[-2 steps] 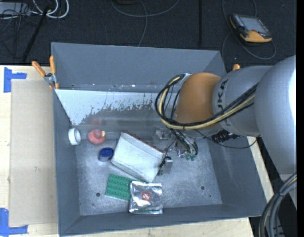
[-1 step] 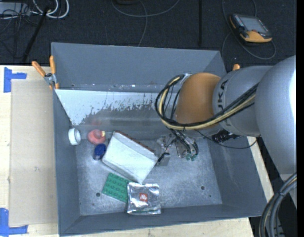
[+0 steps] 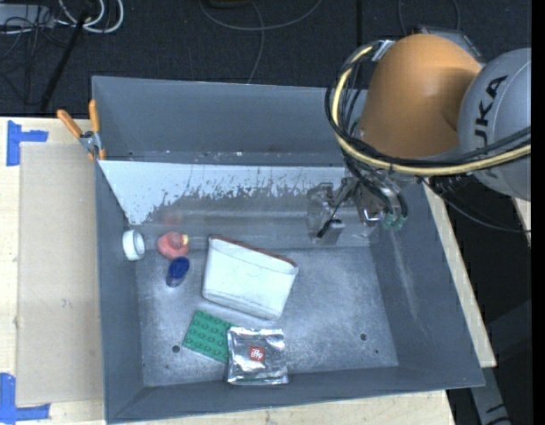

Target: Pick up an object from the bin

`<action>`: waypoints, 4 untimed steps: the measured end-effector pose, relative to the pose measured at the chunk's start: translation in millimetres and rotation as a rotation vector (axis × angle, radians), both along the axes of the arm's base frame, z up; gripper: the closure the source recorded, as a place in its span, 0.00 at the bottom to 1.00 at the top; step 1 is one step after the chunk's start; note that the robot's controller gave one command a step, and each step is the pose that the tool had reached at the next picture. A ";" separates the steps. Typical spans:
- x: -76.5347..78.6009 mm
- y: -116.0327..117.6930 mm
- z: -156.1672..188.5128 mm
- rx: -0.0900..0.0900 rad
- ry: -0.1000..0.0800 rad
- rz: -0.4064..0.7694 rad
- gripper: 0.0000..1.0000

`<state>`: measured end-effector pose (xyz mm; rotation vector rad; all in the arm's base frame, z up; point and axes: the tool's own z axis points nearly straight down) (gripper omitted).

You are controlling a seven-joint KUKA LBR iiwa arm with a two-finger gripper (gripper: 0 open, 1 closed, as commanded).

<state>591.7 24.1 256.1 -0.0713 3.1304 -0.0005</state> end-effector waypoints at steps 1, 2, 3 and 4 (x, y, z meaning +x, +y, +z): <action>-16.6 7.6 -74.4 0.001 0.017 -0.122 1.00; -15.2 7.7 -71.3 0.000 0.011 -0.119 0.00; -26.8 1.3 -189.7 0.000 0.016 0.117 0.00; -25.1 1.5 -186.5 0.000 0.010 0.117 1.00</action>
Offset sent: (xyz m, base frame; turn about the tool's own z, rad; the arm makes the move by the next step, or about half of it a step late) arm -0.0154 0.0072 -0.0706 0.1221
